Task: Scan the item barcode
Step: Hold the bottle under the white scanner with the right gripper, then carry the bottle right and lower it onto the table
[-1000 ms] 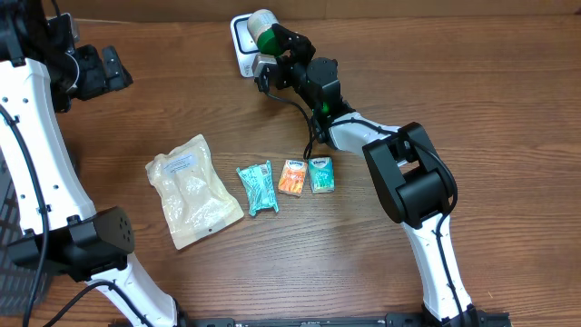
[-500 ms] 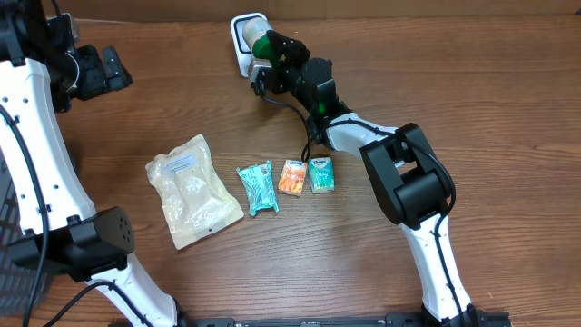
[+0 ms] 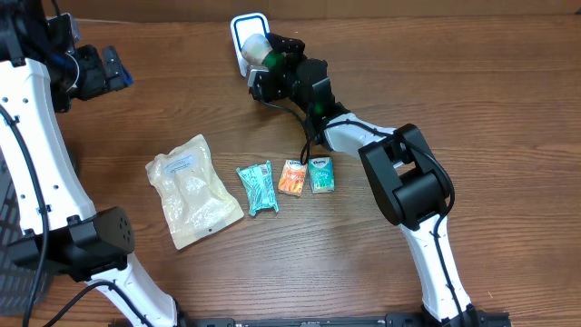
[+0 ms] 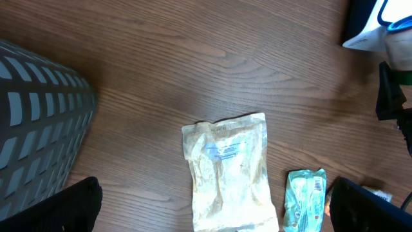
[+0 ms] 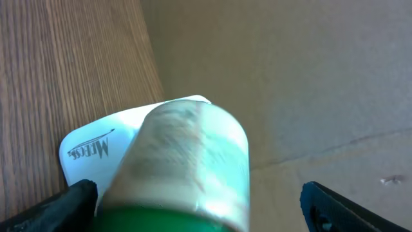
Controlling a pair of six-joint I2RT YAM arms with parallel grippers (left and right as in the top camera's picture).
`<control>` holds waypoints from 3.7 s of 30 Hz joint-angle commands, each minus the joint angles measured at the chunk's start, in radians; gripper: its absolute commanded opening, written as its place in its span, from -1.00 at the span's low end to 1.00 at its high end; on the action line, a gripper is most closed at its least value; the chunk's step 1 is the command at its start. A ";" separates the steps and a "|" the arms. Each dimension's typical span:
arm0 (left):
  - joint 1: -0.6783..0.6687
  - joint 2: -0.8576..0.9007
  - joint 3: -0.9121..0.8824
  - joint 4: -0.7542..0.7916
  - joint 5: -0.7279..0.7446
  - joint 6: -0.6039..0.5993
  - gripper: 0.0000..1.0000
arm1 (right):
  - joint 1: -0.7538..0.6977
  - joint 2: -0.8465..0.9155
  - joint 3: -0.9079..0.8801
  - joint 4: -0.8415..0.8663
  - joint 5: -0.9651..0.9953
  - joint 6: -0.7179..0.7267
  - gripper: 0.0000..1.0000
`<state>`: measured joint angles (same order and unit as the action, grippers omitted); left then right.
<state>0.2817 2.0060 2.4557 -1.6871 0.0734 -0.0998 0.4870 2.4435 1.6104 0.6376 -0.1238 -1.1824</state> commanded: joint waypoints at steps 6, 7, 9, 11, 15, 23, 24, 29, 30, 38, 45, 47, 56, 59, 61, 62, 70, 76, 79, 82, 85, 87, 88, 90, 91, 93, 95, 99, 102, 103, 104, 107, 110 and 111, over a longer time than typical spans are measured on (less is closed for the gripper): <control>-0.001 0.002 0.000 -0.002 -0.003 0.018 0.99 | 0.009 -0.012 0.036 0.061 0.023 0.009 1.00; -0.001 0.002 0.000 -0.002 -0.003 0.018 0.99 | 0.010 -0.012 0.036 0.070 0.037 0.030 1.00; -0.001 0.002 0.000 -0.002 -0.003 0.018 0.99 | 0.010 -0.016 0.036 0.118 0.082 0.140 1.00; -0.001 0.002 0.000 -0.002 -0.003 0.018 0.99 | 0.010 -0.028 0.036 0.163 0.129 0.254 0.99; -0.001 0.002 0.000 -0.002 -0.003 0.018 0.99 | 0.010 -0.071 0.036 0.182 0.231 0.364 0.99; -0.001 0.002 0.000 -0.002 -0.003 0.018 0.99 | 0.010 -0.199 0.036 -0.018 0.542 0.766 1.00; -0.001 0.002 0.000 -0.002 -0.003 0.018 0.99 | 0.010 -0.223 0.036 -0.088 0.541 0.816 1.00; -0.001 0.002 0.000 -0.002 -0.003 0.018 0.99 | 0.003 -0.375 0.039 -0.472 0.366 1.060 1.00; -0.001 0.002 0.000 -0.002 -0.003 0.018 0.99 | 0.000 -0.402 0.044 -0.544 0.299 1.101 1.00; -0.001 0.002 0.000 -0.002 -0.003 0.018 0.99 | -0.027 -0.445 0.090 -0.955 -0.034 1.255 1.00; -0.001 0.002 0.000 -0.002 -0.003 0.018 0.99 | -0.024 -0.438 0.085 -1.002 -0.052 1.266 1.00; -0.001 0.002 0.000 -0.002 -0.003 0.018 0.99 | -0.024 -0.423 0.085 -0.992 -0.022 1.264 1.00; -0.001 0.002 0.000 -0.002 -0.003 0.018 0.99 | -0.039 -0.346 0.204 -1.095 0.047 1.295 1.00; -0.001 0.002 0.000 -0.002 -0.003 0.018 0.99 | -0.039 -0.321 0.324 -1.216 0.090 1.294 0.99; -0.001 0.002 0.000 -0.002 -0.003 0.018 0.99 | -0.039 -0.297 0.387 -1.271 0.098 1.289 1.00; -0.001 0.002 0.000 -0.002 -0.003 0.018 0.99 | -0.039 -0.284 0.404 -1.286 0.098 1.287 1.00; -0.001 0.002 0.000 -0.002 -0.003 0.018 0.99 | -0.039 -0.147 0.407 -1.254 0.108 1.286 1.00; -0.001 0.002 0.000 -0.002 -0.003 0.018 0.99 | -0.039 -0.070 0.407 -1.214 0.116 1.279 1.00; -0.001 0.002 0.000 -0.002 -0.003 0.018 0.98 | -0.039 -0.057 0.406 -1.207 0.116 1.279 1.00; -0.001 0.002 0.000 -0.002 -0.003 0.018 0.99 | -0.039 -0.057 0.406 -1.198 0.116 1.279 0.95; -0.001 0.002 0.000 -0.002 -0.003 0.018 0.99 | -0.040 -0.057 0.406 -1.190 0.116 1.279 0.66; -0.001 0.002 0.000 -0.002 -0.003 0.018 0.99 | -0.039 -0.057 0.406 -1.190 0.116 1.279 0.33; -0.001 0.002 0.000 -0.002 -0.003 0.018 0.99 | -0.039 -0.057 0.406 -1.189 0.116 1.279 0.18; -0.001 0.002 0.000 -0.002 -0.003 0.018 0.99 | -0.039 -0.059 0.406 -1.191 0.116 1.279 0.11; -0.001 0.002 0.000 -0.002 -0.003 0.018 0.99 | -0.039 -0.059 0.406 -1.193 0.116 1.279 0.09; -0.001 0.002 0.000 -0.002 -0.003 0.018 0.99 | -0.039 -0.067 0.406 -1.201 0.116 1.279 0.06; -0.001 0.002 0.000 -0.002 -0.003 0.018 0.99 | -0.040 -0.085 0.407 -1.217 0.116 1.279 0.02; -0.001 0.002 0.000 -0.002 -0.003 0.018 0.99 | -0.043 -0.166 0.407 -1.273 0.135 1.280 0.01; -0.001 0.002 0.000 -0.002 -0.003 0.018 0.99 | -0.056 -0.251 0.407 -1.348 0.177 1.288 0.00; -0.001 0.002 0.000 -0.002 -0.003 0.018 0.99 | -0.063 -0.282 0.407 -1.383 0.191 1.288 -0.01; -0.001 0.002 0.000 -0.002 -0.003 0.018 0.99 | -0.070 -0.311 0.407 -1.423 0.205 1.290 -0.01; -0.001 0.002 0.000 -0.002 -0.003 0.018 0.99 | -0.102 -0.388 0.407 -1.581 0.274 1.358 -0.02; -0.001 0.002 0.000 -0.002 -0.003 0.018 0.99 | -0.154 -0.419 0.407 -1.765 0.348 1.424 -0.10; -0.001 0.002 0.000 -0.002 -0.003 0.018 0.99 | -0.175 -0.419 0.407 -1.821 0.371 1.453 -0.10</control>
<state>0.2817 2.0060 2.4557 -1.6875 0.0738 -0.0998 0.3698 2.0666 2.0056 -1.1175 0.1337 0.1772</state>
